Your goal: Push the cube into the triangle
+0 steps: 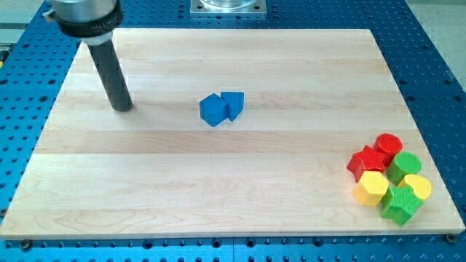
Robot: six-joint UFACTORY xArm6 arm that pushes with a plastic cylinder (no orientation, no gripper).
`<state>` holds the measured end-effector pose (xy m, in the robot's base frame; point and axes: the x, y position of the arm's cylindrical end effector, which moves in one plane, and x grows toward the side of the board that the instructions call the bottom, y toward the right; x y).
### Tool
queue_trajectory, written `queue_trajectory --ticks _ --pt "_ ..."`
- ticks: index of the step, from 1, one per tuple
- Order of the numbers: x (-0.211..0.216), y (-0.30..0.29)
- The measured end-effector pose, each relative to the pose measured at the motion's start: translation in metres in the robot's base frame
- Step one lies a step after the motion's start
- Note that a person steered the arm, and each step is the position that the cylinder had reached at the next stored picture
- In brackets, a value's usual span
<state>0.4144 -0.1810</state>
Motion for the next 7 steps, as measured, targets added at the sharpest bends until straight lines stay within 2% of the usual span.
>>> queue_trajectory --ticks 1,3,4,6,7 --pt "0.001 0.0" --pt "-0.013 0.053" --pt "-0.007 0.051" --pt "0.048 0.051" --pt "0.026 0.08"
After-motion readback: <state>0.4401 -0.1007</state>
